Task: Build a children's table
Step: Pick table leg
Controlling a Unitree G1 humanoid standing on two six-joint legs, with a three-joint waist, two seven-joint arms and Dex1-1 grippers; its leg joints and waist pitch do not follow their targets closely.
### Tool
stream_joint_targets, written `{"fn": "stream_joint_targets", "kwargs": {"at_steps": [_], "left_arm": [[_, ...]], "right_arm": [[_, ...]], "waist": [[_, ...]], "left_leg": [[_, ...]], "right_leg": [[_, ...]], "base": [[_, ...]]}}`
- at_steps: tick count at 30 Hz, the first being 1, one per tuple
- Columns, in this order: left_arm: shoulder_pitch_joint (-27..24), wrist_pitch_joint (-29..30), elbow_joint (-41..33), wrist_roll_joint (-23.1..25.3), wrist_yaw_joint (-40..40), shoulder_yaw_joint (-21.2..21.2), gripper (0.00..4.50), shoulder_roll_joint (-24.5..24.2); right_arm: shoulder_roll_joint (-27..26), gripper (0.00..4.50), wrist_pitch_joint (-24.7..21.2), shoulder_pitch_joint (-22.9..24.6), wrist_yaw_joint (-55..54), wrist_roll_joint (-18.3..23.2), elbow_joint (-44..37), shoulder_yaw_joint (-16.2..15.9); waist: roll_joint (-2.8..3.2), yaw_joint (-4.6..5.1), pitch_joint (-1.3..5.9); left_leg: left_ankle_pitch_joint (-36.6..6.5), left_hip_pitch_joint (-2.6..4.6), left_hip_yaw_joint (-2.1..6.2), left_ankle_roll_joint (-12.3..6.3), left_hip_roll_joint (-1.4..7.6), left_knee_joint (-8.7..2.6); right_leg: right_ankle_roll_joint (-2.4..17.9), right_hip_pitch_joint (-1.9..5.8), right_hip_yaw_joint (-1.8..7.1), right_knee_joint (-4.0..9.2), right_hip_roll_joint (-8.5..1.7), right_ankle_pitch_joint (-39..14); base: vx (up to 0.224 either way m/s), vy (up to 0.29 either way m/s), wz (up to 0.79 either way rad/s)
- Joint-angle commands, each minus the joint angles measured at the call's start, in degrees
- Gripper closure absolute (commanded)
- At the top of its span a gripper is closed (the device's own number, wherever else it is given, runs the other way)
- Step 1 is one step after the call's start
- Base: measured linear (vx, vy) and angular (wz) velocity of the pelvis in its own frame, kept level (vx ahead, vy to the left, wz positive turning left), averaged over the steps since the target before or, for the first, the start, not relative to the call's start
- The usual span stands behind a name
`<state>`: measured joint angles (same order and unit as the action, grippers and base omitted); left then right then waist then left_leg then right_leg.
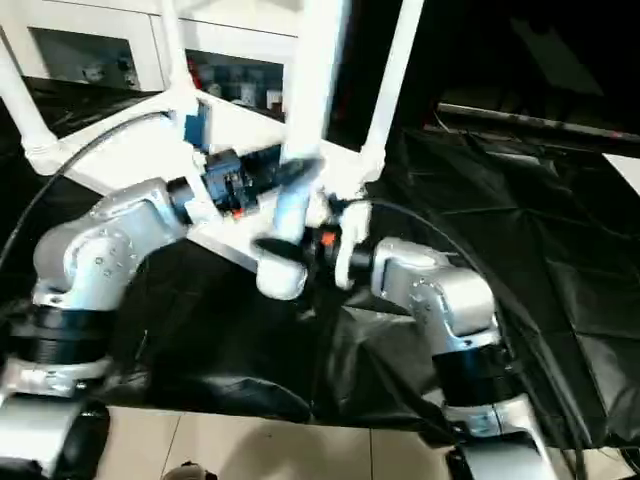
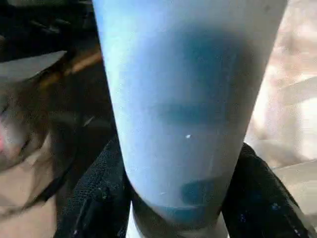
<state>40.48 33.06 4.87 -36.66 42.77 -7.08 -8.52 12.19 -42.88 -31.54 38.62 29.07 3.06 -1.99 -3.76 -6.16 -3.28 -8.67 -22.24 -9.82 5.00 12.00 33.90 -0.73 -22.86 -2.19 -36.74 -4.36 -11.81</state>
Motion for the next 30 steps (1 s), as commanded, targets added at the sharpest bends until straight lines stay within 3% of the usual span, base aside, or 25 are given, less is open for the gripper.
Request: {"fn": "stream_joint_targets", "kwargs": {"at_steps": [1, 3, 6, 7, 8, 9, 11, 13, 16, 18, 19, 21, 24, 25, 30], "left_arm": [[-1.32, -1.33, -0.75, -3.71, -2.25, -4.35, 1.32, 1.2], [-2.32, -1.26, -1.62, -3.6, -2.77, -4.86, 1.32, 0.7], [-3.82, -2.25, -2.01, 0.7, -6.13, -4.08, 1.32, -0.87], [-6.61, -7.58, -1.53, 11.36, -11.98, -1.43, 1.32, -4.14], [-6.61, -7.58, -1.53, 11.36, -11.98, -1.43, 1.32, -4.14], [-7.85, -9.44, -1.48, 15.09, -13.43, -0.25, 1.32, -5.42], [-13.66, -9.92, -4.03, 22.63, -19.76, 1.97, 1.32, -7.2], [-17.08, -11.16, -4.85, 25.67, -22.29, 3.12, 1.32, -7.26], [-20.29, -15.54, -4.1, 30.37, -22.11, 7.57, 1.32, -8.95], [-19.7, -15.88, -1.6, 30.62, -19.93, 10.54, 1.32, -9.51], [-18.55, -17.76, 0.92, 30.4, -16.68, 12.37, 1.32, -9.94], [-16.59, -18.1, 4.57, 30.82, -12.94, 14.2, 1.32, -10.47], [-13.11, -15.74, 7.63, 32.82, -7.78, 17.11, 1.14, -12.37], [-12.25, -15.13, 8.11, 33.19, -6.44, 17.82, 1.03, -12.74], [-7.84, -16.97, 14.32, 37.66, -0.73, 23.54, 0.63, -15.82]], "right_arm": [[-1.57, 2.57, 4.37, -0.74, -4.65, 0.46, 1.18, 5.02], [-2.08, 2.57, 6.38, -0.91, -6.61, -0.24, 1.41, 6.01], [-2.15, 2.57, 8.57, -0.86, -9.03, -2.24, 1.65, 6.45], [-0.64, 2.57, 11.88, 0.45, -12.82, -8.12, 1.89, 4.55], [-0.64, 2.57, 11.88, 0.45, -12.82, -8.12, 1.89, 4.55], [0.05, 2.57, 13.12, 1.14, -14.3, -10.65, 1.96, 3.54], [1.93, 2.57, 18.0, 5.1, -19.27, -18.73, 2.9, 0.21], [2.15, 2.57, 18.98, 7.63, -19.46, -19.69, 2.38, -0.52], [1.49, 2.57, 19.16, 9.57, -20.27, -19.5, 1.66, -0.53], [0.86, 2.57, 19.57, 9.63, -20.48, -19.3, 2.05, -0.32], [0.75, 2.57, 20.07, 9.42, -20.28, -19.44, 2.57, -0.51], [0.68, 2.57, 21.18, 9.19, -20.11, -19.82, 3.31, -0.81], [0.68, 2.57, 22.02, 8.82, -19.61, -19.99, 3.71, -0.5], [0.9, 2.57, 22.26, 8.79, -19.45, -20.07, 3.76, -0.5], [1.42, 2.57, 22.94, 8.56, -18.68, -20.42, 4.21, -0.3]], "waist": [[0.58, -0.03, 4.25], [0.59, 0.11, 4.35], [0.79, 0.26, 4.29], [0.51, 0.36, 4.26], [0.62, 0.16, 4.23], [0.7, 0.43, 4.11], [0.71, 0.49, 4.1], [0.68, 0.62, 4.12], [0.55, 0.69, 4.46], [0.38, 0.69, 4.19], [0.49, 0.62, 3.93], [0.48, 0.67, 3.91], [0.86, 1.03, 4.04], [0.68, 1.18, 4.03], [1.16, 1.21, 4.18]], "left_leg": [[-8.3, 1.16, -0.35, 2.68, 0.49, -3.53], [-8.79, 1.22, -0.32, 2.9, 0.5, -3.55], [-8.87, 1.33, -0.26, 2.74, 0.6, -3.67], [-9.12, 1.29, -0.31, 2.78, 0.46, -3.68], [-8.93, 1.15, 0.03, 2.9, 0.81, -3.86], [-9.89, 1.35, -0.02, 3.73, 0.71, -3.97], [-9.57, 1.3, -0.05, 4.63, 0.84, -3.9], [-10.08, 1.54, -0.24, 4.34, 0.69, -3.81], [-9.06, 1.18, -0.12, 2.71, 0.59, -3.7], [-9.96, 1.06, -0.13, 2.21, 0.61, -3.83], [-12.08, 1.29, -0.22, 2.35, 0.56, -3.94], [-14.39, 1.3, -0.09, 3.09, 0.53, -4.16], [-14.36, 1.44, -0.04, 3.55, 0.52, -4.12], [-13.98, 1.3, -0.05, 3.5, 0.44, -4.1], [-12.62, 1.38, -0.1, 3.12, 0.42, -3.94]], "right_leg": [[10.6, 2.94, 1.77, 3.97, -2.57, -2.14], [10.64, 2.93, 1.67, 3.88, -2.48, -2.09], [9.54, 2.85, 1.69, 4.04, -2.23, -2.03], [8.83, 2.98, 1.7, 4.11, -2.2, -2.68], [7.64, 2.97, 1.64, 4.44, -2.37, -3.48], [5.27, 2.89, 1.71, 4.53, -2.35, -5.99], [4.37, 2.65, 1.71, 4.5, -2.29, -6.01], [4.88, 2.59, 1.77, 4.49, -2.17, -5.26], [5.87, 2.68, 1.72, 4.21, -1.97, -2.18], [6.47, 2.44, 1.7, 4.32, -2.06, -3.65], [6.3, 1.99, 1.76, 4.77, -2.15, -7.05], [5.62, 1.93, 1.84, 5.13, -2.35, -11.5], [5.97, 1.83, 1.92, 4.85, -2.3, -9.55], [6.13, 1.96, 1.92, 4.79, -2.26, -8.93], [7.74, 2.12, 1.94, 4.49, -2.31, -5.92]], "base": [[0.0, 0.0, 0.0], [0.0, 0.0, 0.0], [0.0, 0.0, 0.0], [0.0, 0.0, 0.0], [0.0, 0.0, 0.0], [0.0, 0.0, 0.0], [0.0, 0.0, 0.0], [0.0, 0.0, 0.0], [0.0, 0.0, 0.0], [0.0, 0.0, 0.0], [0.0, 0.0, 0.0], [0.0, 0.0, 0.0], [0.0, 0.0, 0.0], [0.0, 0.0, 0.0], [0.0, 0.0, 0.0]]}}
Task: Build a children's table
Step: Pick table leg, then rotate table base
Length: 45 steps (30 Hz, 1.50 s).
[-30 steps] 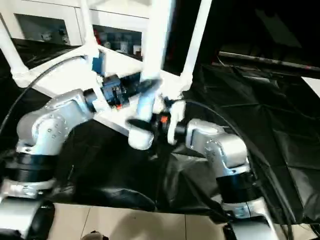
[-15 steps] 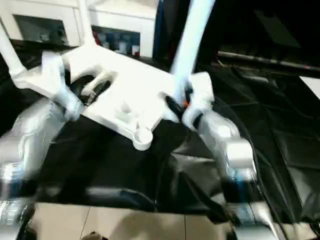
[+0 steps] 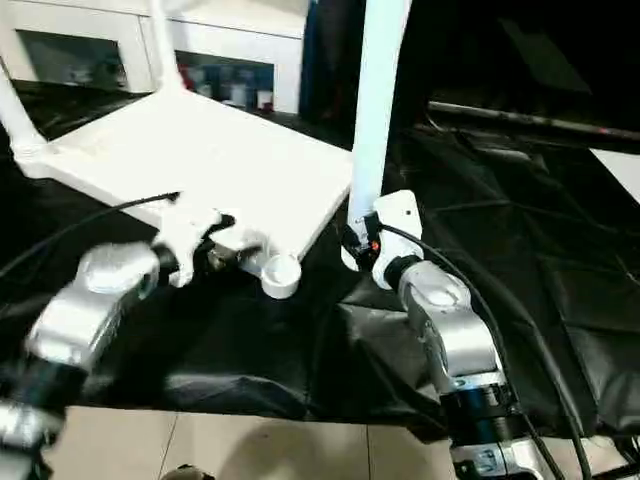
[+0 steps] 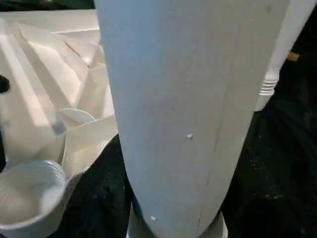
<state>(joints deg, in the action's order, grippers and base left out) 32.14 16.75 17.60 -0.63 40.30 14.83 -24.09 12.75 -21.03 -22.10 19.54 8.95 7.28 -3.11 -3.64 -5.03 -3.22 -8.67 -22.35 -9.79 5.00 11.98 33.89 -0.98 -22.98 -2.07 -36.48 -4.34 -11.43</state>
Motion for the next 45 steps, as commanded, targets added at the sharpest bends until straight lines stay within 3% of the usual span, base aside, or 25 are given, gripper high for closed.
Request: {"fn": "stream_joint_targets", "kwargs": {"at_steps": [1, 3, 5, 10, 12, 16, 22, 23, 31, 33, 34, 35, 45], "left_arm": [[1.48, -1.29, 3.37, 2.44, 3.18, 2.8, 0.59, -0.8], [4.47, -2.35, 9.12, 4.17, 4.96, 4.13, 0.42, -1.1], [5.86, -2.69, 11.89, 4.54, 6.34, 4.56, 0.31, -1.07], [9.64, -4.8, 18.52, 7.2, 11.9, 7.76, 0.31, -2.3], [12.65, -8.57, 24.03, 6.79, 9.84, 6.56, 0.31, -0.06], [14.7, -13.32, 29.47, 7.02, 10.72, 6.97, 0.31, 2.78], [16.45, -15.11, 34.5, 9.27, 16.77, 10.08, 0.31, 3.88], [16.83, -15.34, 35.42, 9.85, 18.24, 10.79, 0.31, 3.8], [17.32, -14.89, 34.13, 11.08, 33.22, 14.38, 1.09, 1.49], [17.55, -15.16, 34.16, 11.71, 33.27, 14.65, 1.19, 1.42], [17.66, -15.37, 34.22, 12.05, 33.02, 14.78, 1.29, 1.41], [17.8, -15.54, 34.26, 12.39, 32.64, 14.89, 1.4, 1.42], [18.99, -11.64, 33.59, 14.35, 29.48, 14.33, 2.08, 2.28]], "right_arm": [[0.97, 2.57, 1.31, -0.93, 0.53, -0.34, 0.1, 0.81], [1.25, 2.57, 1.59, -1.21, 1.1, -0.36, 0.42, 0.65], [1.45, 2.57, 1.72, -1.41, 1.54, -0.43, 0.67, 0.49], [2.24, 2.57, 2.43, -2.07, 2.82, -0.77, 1.41, 0.12], [2.66, 2.57, 2.79, -2.78, 3.33, -0.78, 2.12, 0.41], [2.98, 2.57, 3.12, -3.37, 3.81, -0.87, 2.73, 0.28], [3.47, 2.57, 3.6, -3.93, 5.0, -1.17, 3.2, -0.22], [3.6, 2.57, 3.72, -4.01, 5.14, -1.24, 3.28, -0.3], [4.68, 2.57, 4.8, -4.92, 6.36, -2.1, 4.63, -0.26], [4.97, 2.57, 5.18, -5.25, 6.46, -2.27, 5.27, -0.39], [5.05, 2.57, 5.31, -5.33, 6.51, -2.37, 5.41, -0.53], [5.09, 2.57, 5.44, -5.43, 6.55, -2.49, 5.55, -0.68], [4.87, 2.57, 6.32, -5.88, 7.13, -3.54, 6.33, -1.23]], "waist": [[1.0, 0.02, 4.2], [1.29, 0.02, 4.33], [1.21, -0.06, 4.42], [1.42, -0.13, 4.25], [1.61, -0.15, 4.21], [1.38, -0.47, 4.36], [1.41, -0.59, 4.45], [1.67, -0.57, 4.47], [1.62, -0.32, 4.31], [1.69, -0.34, 4.26], [1.05, -0.29, 4.25], [1.44, -0.41, 4.27], [1.41, -0.28, 4.24]], "left_leg": [[-11.94, 1.48, -0.12, 2.95, 0.42, -3.88], [-10.08, 1.44, -0.16, 2.69, 0.32, -3.73], [-9.84, 1.49, -0.17, 2.55, 0.31, -3.71], [-11.51, 1.64, -0.11, 2.5, 0.51, -3.84], [-12.54, 1.67, -0.19, 2.48, 0.35, -3.81], [-11.74, 1.51, -0.12, 2.04, 0.43, -3.69], [-10.22, 1.56, -0.14, 0.96, 0.51, -3.61], [-10.3, 1.6, -0.09, 0.96, 0.55, -3.63], [-11.92, 1.68, -0.14, 1.15, 0.61, -3.81], [-12.43, 1.79, -0.18, 1.0, 0.68, -3.82], [-12.46, 1.74, -0.25, 0.82, 0.69, -3.83], [-12.49, 1.78, -0.18, 0.82, 0.73, -3.83], [-11.82, 1.64, -0.2, 0.54, 0.7, -3.85]], "right_leg": [[8.32, 2.35, 1.82, 4.08, -2.34, -5.12], [9.07, 2.56, 1.83, 3.78, -2.25, -1.89], [9.68, 2.73, 1.82, 3.73, -2.36, -0.85], [11.12, 2.75, 1.78, 3.88, -2.62, -1.85], [11.5, 2.72, 1.78, 4.14, -2.53, -2.73], [12.19, 3.11, 1.8, 3.95, -2.81, -1.63], [13.2, 3.23, 1.74, 3.67, -2.81, 1.54], [13.38, 3.21, 1.72, 3.7, -2.86, 1.53], [14.14, 3.26, 1.75, 3.92, -3.04, -1.09], [14.32, 3.16, 1.76, 3.96, -2.99, -1.59], [14.27, 3.21, 1.73, 4.03, -2.97, -1.9], [14.23, 3.17, 1.73, 3.99, -3.07, -2.66], [14.17, 3.28, 1.72, 3.98, -3.01, -2.12]], "base": [[0.0, 0.0, 0.0], [0.0, 0.0, 0.0], [0.0, 0.0, 0.0], [0.0, 0.0, 0.0], [0.0, 0.0, 0.0], [0.0, 0.0, 0.0], [0.0, 0.0, 0.0], [0.0, 0.0, 0.0], [0.0, 0.0, 0.0], [0.0, 0.0, 0.0], [0.0, 0.0, 0.0], [0.0, 0.0, 0.0], [0.0, 0.0, 0.0]]}}
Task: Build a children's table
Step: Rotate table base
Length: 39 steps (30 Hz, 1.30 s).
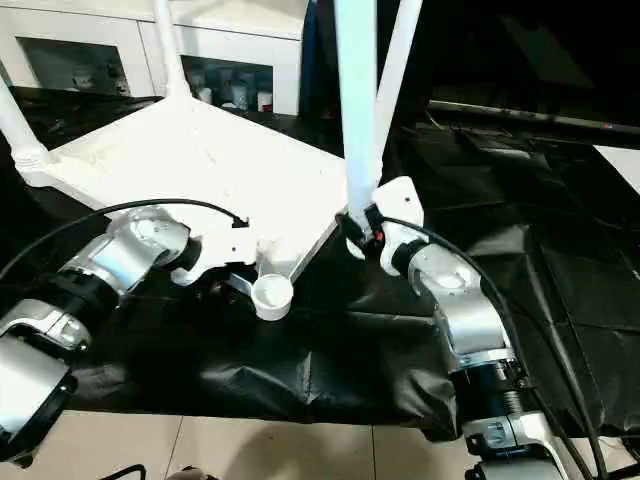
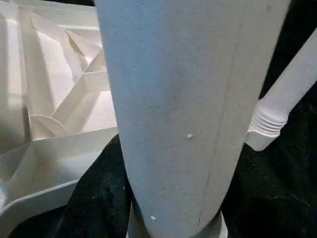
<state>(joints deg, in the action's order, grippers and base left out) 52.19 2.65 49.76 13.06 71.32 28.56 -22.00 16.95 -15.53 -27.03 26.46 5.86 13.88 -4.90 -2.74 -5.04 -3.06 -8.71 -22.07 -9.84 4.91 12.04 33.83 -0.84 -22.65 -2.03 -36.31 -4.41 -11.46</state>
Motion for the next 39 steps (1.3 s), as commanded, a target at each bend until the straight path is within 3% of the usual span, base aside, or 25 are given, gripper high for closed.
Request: {"fn": "stream_joint_targets", "kwargs": {"at_steps": [1, 10, 14, 16, 20, 24, 33, 39], "left_arm": [[-1.13, 3.16, 1.22, 0.73, -1.66, 0.52, 2.08, 0.35], [-3.0, 11.09, -1.58, 1.49, -2.7, 0.04, 2.68, 1.26], [-3.78, 16.12, -2.92, -0.03, -4.63, -2.11, 2.96, 2.6], [-3.77, 21.0, -3.04, -1.91, -8.96, -5.14, 3.06, 4.52], [-4.03, 23.04, -3.32, -2.18, -10.96, -6.22, 3.18, 5.14], [-4.8, 28.54, -4.68, -3.62, -15.95, -10.24, 3.38, 6.95], [-5.81, 35.51, -8.12, -5.82, -21.26, -13.88, 3.76, 9.38], [-7.19, 33.46, -10.51, -6.28, -20.92, -13.8, 4.06, 9.56]], "right_arm": [[0.7, 2.57, 0.91, -0.88, 0.27, -0.55, -0.26, 0.53], [0.61, 2.57, 1.18, -0.72, 0.26, -0.74, -0.04, 0.49], [0.4, 2.57, 1.06, -0.73, 0.08, -0.77, -0.06, 0.39], [0.24, 2.57, 1.04, -0.57, -0.08, -0.82, 0.05, 0.42], [0.22, 2.57, 1.02, -0.5, -0.14, -0.86, 0.04, 0.42], [0.08, 2.57, 1.17, -0.6, -0.37, -1.04, 0.45, 0.7], [-0.24, 2.57, 1.4, -0.76, -0.35, -1.42, 0.95, 0.55], [-0.35, 2.57, 1.42, -0.79, -0.43, -1.46, 0.99, 0.52]], "waist": [[0.53, -0.29, 4.09], [0.69, -0.22, 4.05], [0.62, -0.24, 4.06], [0.78, -0.24, 4.08], [0.63, -0.04, 4.06], [0.68, 0.38, 4.0], [0.59, 1.06, 3.96], [0.73, 1.01, 3.87]], "left_leg": [[-11.81, 1.39, -0.14, 0.63, 0.64, -3.77], [-12.22, 1.49, -0.12, 0.41, 0.67, -3.8], [-11.62, 1.35, -0.14, 0.19, 0.56, -3.76], [-11.99, 1.4, -0.17, 0.21, 0.54, -3.74], [-12.28, 1.09, -0.01, -0.05, 0.37, -3.81], [-12.95, 1.11, -0.01, -0.22, 0.37, -3.8], [-12.28, 0.99, -0.04, -1.34, 0.34, -3.74], [-13.75, 1.1, 0.01, -0.97, 0.43, -3.91]], "right_leg": [[14.04, 2.92, 1.68, 3.82, -2.93, -2.07], [14.41, 2.79, 1.64, 3.96, -2.86, -2.48], [14.36, 2.92, 1.65, 3.99, -2.84, -2.21], [14.5, 2.89, 1.65, 3.99, -2.85, -2.66], [13.99, 3.1, 1.57, 4.31, -2.86, -4.08], [14.04, 3.04, 1.52, 4.47, -2.74, -4.83], [14.37, 2.94, 1.48, 4.64, -2.6, -4.5], [13.76, 2.75, 1.52, 4.93, -2.61, -6.43]], "base": [[0.0, 0.0, 0.0], [0.0, 0.0, 0.0], [0.0, 0.0, 0.0], [0.0, 0.0, 0.0], [0.0, 0.0, 0.0], [0.0, 0.0, 0.0], [0.0, 0.0, 0.0], [0.0, 0.0, 0.0]]}}
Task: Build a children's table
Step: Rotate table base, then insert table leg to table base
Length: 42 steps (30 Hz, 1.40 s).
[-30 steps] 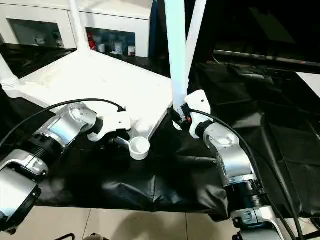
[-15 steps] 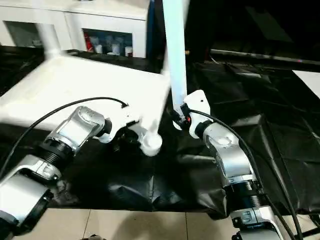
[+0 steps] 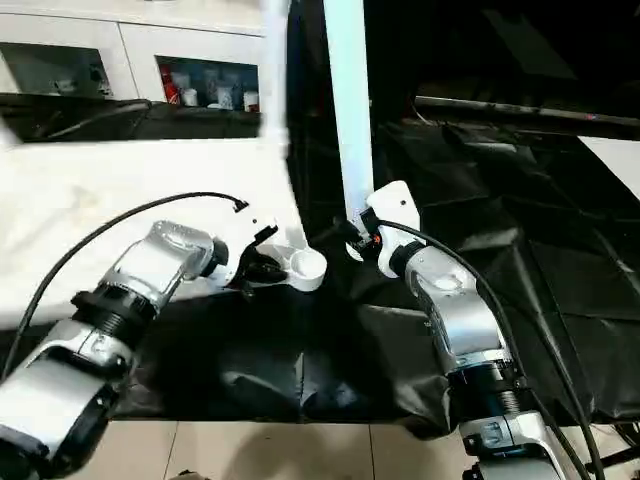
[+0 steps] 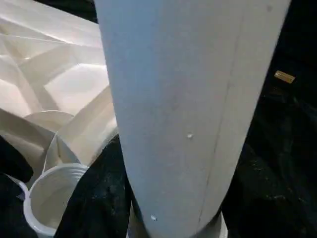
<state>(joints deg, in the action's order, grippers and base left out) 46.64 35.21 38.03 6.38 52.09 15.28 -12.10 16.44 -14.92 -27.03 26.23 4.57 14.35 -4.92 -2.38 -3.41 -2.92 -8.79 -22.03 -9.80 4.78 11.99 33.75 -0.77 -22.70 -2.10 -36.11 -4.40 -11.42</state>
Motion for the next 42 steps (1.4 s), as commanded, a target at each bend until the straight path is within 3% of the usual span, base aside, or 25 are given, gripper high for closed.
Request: {"fn": "stream_joint_targets", "kwargs": {"at_steps": [1, 3, 4, 5, 7, 9, 10, 11, 16, 25, 26, 29, 32, 37, 42], "left_arm": [[-2.02, 0.23, 0.59, 0.2, -1.52, -0.53, 4.11, -0.35], [-2.59, -0.94, -0.46, 0.3, -1.6, -0.26, 4.16, -0.5], [-3.61, -4.94, -1.64, 0.14, -0.47, 0.27, 4.16, -1.02], [-4.42, -9.29, -2.17, 0.4, 0.13, 0.85, 3.75, -1.69], [-5.04, -12.17, -2.7, 0.47, 0.65, 1.33, 3.66, -2.22], [-5.66, -11.72, -4.69, 0.1, 2.7, 2.07, 3.65, -3.67], [-5.76, -11.02, -5.27, -0.06, 3.22, 2.19, 3.3, -3.99], [-5.76, -11.02, -5.27, -0.06, 3.22, 2.19, 3.3, -3.99], [-4.7, -14.38, -5.75, 0.5, 3.63, 1.97, 3.0, -5.8], [-3.29, -16.69, -4.83, -1.38, 5.24, 0.68, 2.93, -6.69], [-3.13, -17.17, -4.51, -1.77, 5.62, 0.52, 3.2, -6.52], [-2.53, -17.81, -3.09, -1.9, 5.85, 0.63, 3.3, -5.93], [-2.16, -19.14, -1.14, -0.75, 5.63, 1.54, 3.62, -5.96], [-2.59, -20.13, 0.19, 0.84, 6.14, 3.06, 4.12, -7.22], [-3.22, -20.11, -0.48, 0.27, 7.67, 3.38, 4.3, -8.04]], "right_arm": [[0.09, 2.57, 0.77, -0.75, -0.23, -0.16, 0.45, 0.53], [-0.03, 2.57, 0.67, -0.7, -0.26, -0.12, 0.33, 0.58], [-0.39, 2.57, 0.08, -0.64, -0.28, 0.37, 0.04, 0.84], [-0.86, 2.57, -0.89, -0.5, -0.37, 1.15, -0.36, 1.31], [-1.25, 2.57, -1.79, -0.38, -0.36, 1.93, -0.69, 1.78], [-1.93, 2.57, -3.5, -0.46, -0.3, 3.45, -0.97, 2.7], [-2.04, 2.57, -3.82, -0.53, -0.27, 3.74, -0.98, 2.88], [-2.04, 2.57, -3.82, -0.53, -0.27, 3.74, -0.98, 2.88], [-1.8, 2.57, -5.11, -0.7, 0.77, 5.07, -1.27, 3.82], [-1.67, 2.57, -7.37, -0.69, 2.45, 6.73, -2.72, 3.72], [-1.64, 2.57, -7.43, -0.75, 2.4, 6.73, -2.62, 3.69], [-1.51, 2.57, -7.68, -0.59, 2.38, 6.51, -2.96, 3.36], [-1.44, 2.57, -7.85, -0.31, 2.33, 6.41, -3.36, 3.17], [-1.28, 2.57, -8.11, 0.17, 2.19, 6.32, -4.06, 3.15], [-1.13, 2.57, -8.23, 0.43, 2.15, 6.31, -4.25, 3.17]], "waist": [[0.36, -0.62, 3.72], [0.43, -0.6, 3.72], [0.61, -0.58, 3.72], [0.55, -0.65, 3.73], [0.64, -0.51, 3.91], [0.83, -0.67, 3.87], [0.79, -0.62, 3.89], [0.9, -0.67, 3.86], [0.72, -1.22, 3.69], [0.59, -1.73, 3.7], [0.54, -1.77, 3.7], [0.51, -1.79, 3.68], [0.91, -1.83, 3.75], [0.92, -1.71, 3.8], [0.89, -1.68, 3.73]], "left_leg": [[-13.7, 1.04, 0.02, -0.82, 0.52, -3.88], [-13.91, 1.06, 0.0, -0.68, 0.56, -3.92], [-13.95, 1.07, 0.02, -0.62, 0.52, -3.92], [-14.01, 1.0, 0.1, -0.69, 0.56, -3.95], [-13.5, 0.96, 0.07, -0.6, 0.57, -3.94], [-13.45, 1.04, 0.06, -0.61, 0.64, -4.03], [-13.17, 1.0, 0.05, -0.59, 0.63, -4.03], [-13.13, 1.07, 0.05, -0.49, 0.68, -4.06], [-13.26, 1.26, -0.15, 0.31, 0.76, -4.14], [-12.38, 1.2, -0.24, 0.9, 0.77, -4.16], [-12.38, 1.18, -0.25, 0.97, 0.74, -4.15], [-12.58, 1.17, -0.27, 1.08, 0.7, -4.16], [-12.19, 1.14, -0.19, 1.16, 0.67, -4.12], [-12.15, 1.16, -0.14, 1.28, 0.67, -4.14], [-13.07, 1.26, -0.16, 1.51, 0.74, -4.21]], "right_leg": [[13.65, 2.82, 1.59, 4.72, -2.64, -6.45], [13.43, 2.74, 1.61, 4.73, -2.63, -6.48], [13.39, 2.7, 1.62, 4.7, -2.58, -6.39], [13.31, 2.77, 1.62, 4.8, -2.69, -6.44], [13.23, 2.81, 1.65, 4.6, -2.58, -4.83], [13.31, 2.7, 1.66, 4.45, -2.65, -4.23], [13.37, 2.73, 1.67, 4.32, -2.59, -3.89], [13.54, 2.65, 1.66, 4.3, -2.58, -3.77], [13.18, 2.43, 1.72, 4.42, -2.64, -4.4], [12.36, 2.38, 1.78, 4.27, -2.8, -4.69], [12.33, 2.41, 1.79, 4.28, -2.84, -4.92], [12.24, 2.39, 1.8, 4.35, -2.83, -5.45], [12.01, 2.47, 1.8, 4.26, -2.8, -4.55], [12.2, 2.57, 1.77, 4.18, -2.69, -2.97], [12.37, 2.47, 1.8, 4.28, -2.79, -4.64]], "base": [[0.0, 0.0, 0.0], [0.0, 0.0, 0.0], [0.0, 0.0, 0.0], [0.0, 0.0, 0.0], [0.0, 0.0, 0.0], [0.0, 0.0, 0.0], [0.0, 0.0, 0.0], [0.0, 0.0, 0.0], [0.0, 0.0, 0.0], [0.0, 0.0, 0.0], [0.0, 0.0, 0.0], [0.0, 0.0, 0.0], [0.0, 0.0, 0.0], [0.0, 0.0, 0.0], [0.0, 0.0, 0.0]]}}
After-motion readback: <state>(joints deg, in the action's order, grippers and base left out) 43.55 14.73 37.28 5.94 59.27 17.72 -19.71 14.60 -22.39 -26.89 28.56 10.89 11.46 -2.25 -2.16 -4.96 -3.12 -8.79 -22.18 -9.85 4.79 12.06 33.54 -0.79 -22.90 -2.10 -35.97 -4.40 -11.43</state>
